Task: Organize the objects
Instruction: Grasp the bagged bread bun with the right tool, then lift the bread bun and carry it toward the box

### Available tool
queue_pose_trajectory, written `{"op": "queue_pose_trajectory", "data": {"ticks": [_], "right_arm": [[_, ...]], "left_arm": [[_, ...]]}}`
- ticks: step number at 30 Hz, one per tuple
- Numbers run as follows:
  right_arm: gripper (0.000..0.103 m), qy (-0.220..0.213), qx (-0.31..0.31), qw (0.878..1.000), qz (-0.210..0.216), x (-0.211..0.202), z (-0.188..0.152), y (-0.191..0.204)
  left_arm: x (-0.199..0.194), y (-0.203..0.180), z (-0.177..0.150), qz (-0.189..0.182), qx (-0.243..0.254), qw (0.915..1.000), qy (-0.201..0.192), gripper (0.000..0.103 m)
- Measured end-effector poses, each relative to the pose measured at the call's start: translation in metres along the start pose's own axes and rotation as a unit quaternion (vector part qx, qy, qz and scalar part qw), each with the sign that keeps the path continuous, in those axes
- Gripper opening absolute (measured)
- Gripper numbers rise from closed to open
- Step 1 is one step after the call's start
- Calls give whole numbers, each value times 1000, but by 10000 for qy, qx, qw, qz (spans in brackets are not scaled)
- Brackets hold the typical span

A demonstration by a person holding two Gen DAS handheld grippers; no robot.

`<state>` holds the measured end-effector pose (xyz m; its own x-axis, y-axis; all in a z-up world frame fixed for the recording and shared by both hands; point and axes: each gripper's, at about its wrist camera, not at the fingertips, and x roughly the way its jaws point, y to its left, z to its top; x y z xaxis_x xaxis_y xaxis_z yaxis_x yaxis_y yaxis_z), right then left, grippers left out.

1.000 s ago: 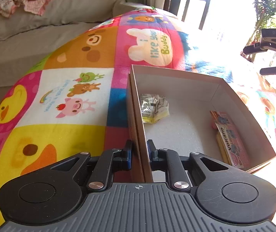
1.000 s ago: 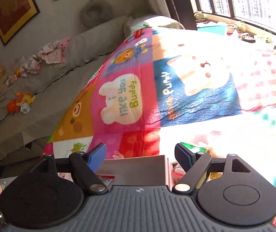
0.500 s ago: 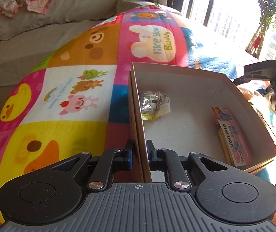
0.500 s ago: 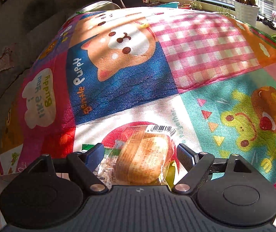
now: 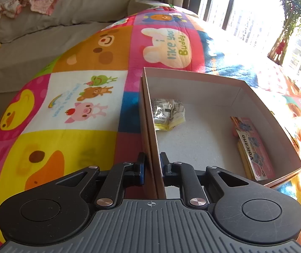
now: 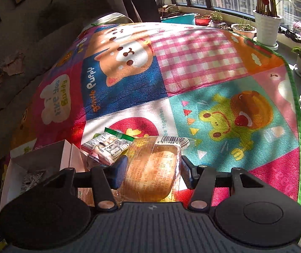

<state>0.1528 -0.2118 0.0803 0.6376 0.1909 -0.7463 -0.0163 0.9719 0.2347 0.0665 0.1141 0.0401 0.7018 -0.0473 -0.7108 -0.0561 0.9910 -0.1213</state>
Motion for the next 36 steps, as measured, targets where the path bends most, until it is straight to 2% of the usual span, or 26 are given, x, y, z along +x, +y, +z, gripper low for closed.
{"op": "queue_pose_trajectory", "data": {"ticks": [3,7,12,15,18,20,22,29,30,31,32,36], "right_arm": [[53,203,-242,9995,29,-20,-36,-4],[50,464,-551,9964,451,-42,-76,2],[50,534,-978,9925,506,-50,-99,15],[52,478,-847,9939,522,-50,-93,15],[65,194,-746,9961,433,-52,-82,15],[65,12,-698,9969,354,-51,-73,16],[65,-46,-589,9971,475,-47,-64,18],[65,96,-201,9961,852,4,-24,40],[64,137,-178,9955,924,12,-17,44],[60,182,-198,9947,991,22,-10,50],[50,203,-261,9945,997,30,-3,56],[34,359,-491,9945,855,62,13,74]], "left_arm": [[0,0,-1,9,-1,10000,-4,16],[0,0,-1,1,-5,10000,1,16],[-1,0,-1,17,12,10000,12,16],[-1,0,-1,19,10,10000,13,16],[-1,0,-1,21,14,10000,12,16],[-1,0,-1,15,13,10000,15,16],[-1,0,-1,15,16,10000,17,16],[-1,0,-1,12,22,10000,27,16],[0,0,-1,14,23,10000,30,16],[-1,0,-1,14,20,10000,31,16],[0,0,-1,11,20,10000,30,16],[0,1,-1,0,7,10000,34,16]]}}
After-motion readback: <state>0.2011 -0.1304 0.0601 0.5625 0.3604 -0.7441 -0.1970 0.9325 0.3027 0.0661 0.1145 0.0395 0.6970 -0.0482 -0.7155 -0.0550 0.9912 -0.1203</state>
